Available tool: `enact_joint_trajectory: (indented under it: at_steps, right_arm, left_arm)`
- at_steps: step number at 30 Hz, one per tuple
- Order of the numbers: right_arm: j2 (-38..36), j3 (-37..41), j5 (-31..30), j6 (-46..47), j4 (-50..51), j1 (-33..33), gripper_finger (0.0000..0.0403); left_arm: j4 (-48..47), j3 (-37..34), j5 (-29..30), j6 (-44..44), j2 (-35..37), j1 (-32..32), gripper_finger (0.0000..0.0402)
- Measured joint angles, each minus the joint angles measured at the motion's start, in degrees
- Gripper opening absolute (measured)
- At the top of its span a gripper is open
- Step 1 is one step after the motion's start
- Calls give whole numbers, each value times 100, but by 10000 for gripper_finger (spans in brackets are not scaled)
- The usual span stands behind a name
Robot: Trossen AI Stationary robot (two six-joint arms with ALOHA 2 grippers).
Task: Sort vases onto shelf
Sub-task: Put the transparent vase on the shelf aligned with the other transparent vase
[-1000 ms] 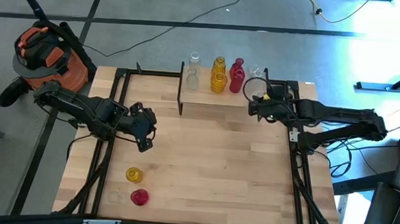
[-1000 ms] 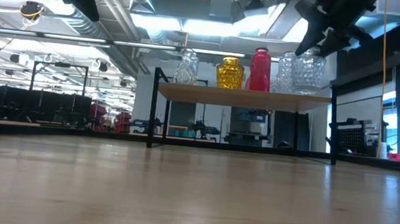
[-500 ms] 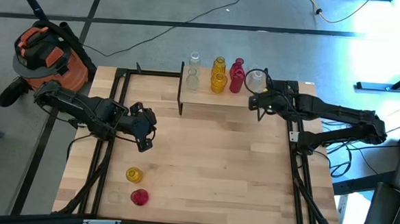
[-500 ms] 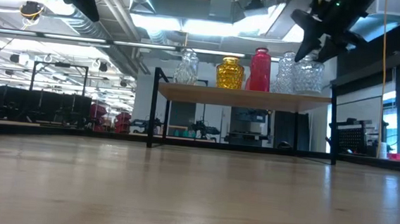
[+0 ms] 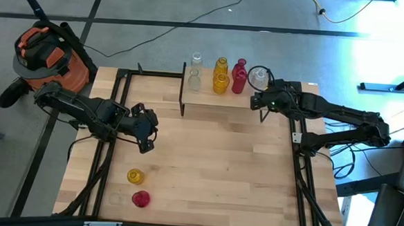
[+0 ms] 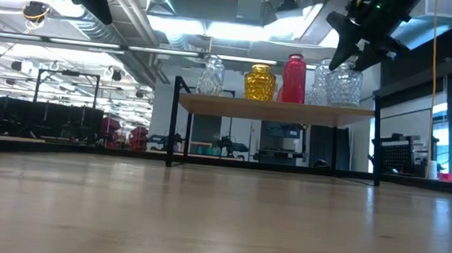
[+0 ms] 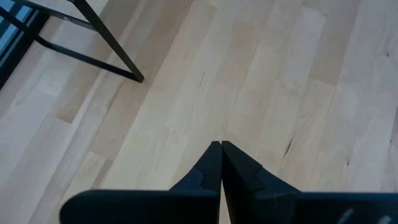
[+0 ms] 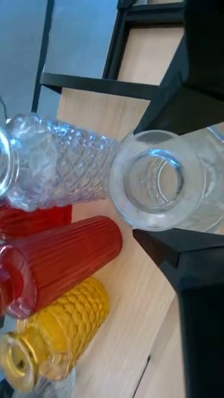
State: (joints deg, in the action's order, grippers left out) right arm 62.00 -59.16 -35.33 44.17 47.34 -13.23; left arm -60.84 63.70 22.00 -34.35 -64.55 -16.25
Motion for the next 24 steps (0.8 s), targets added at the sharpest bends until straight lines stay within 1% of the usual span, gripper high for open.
enact_joint_trajectory:
  at_steps: [3, 10, 13, 16, 20, 22, 24]
  right_arm:
    - [0, -4, -13, -134, -87, 8, 213]
    - [0, -4, -109, -104, -117, 6, 247]
    - [-77, -4, 37, 47, -127, 8, 257]
    - [-208, -99, 299, 140, -166, 8, 261]
    - [-430, -444, 509, 143, -185, 91, 256]
    - [-522, -642, 521, 142, -195, 231, 252]
    - [-600, -807, 367, 98, -172, 431, 248]
  left_arm:
    - [0, 0, 0, 0, 0, 0, 0]
    - [0, 0, 0, -11, 0, 0, 0]
    - [0, 0, -1, -108, 0, 0, 0]
    - [-3, 0, -36, -119, 0, 0, 0]
    - [-6, 0, -61, -125, 0, -4, 0]
    - [-8, 0, -61, -125, 0, -4, 0]
    - [-11, 0, -61, -125, 0, -4, 0]
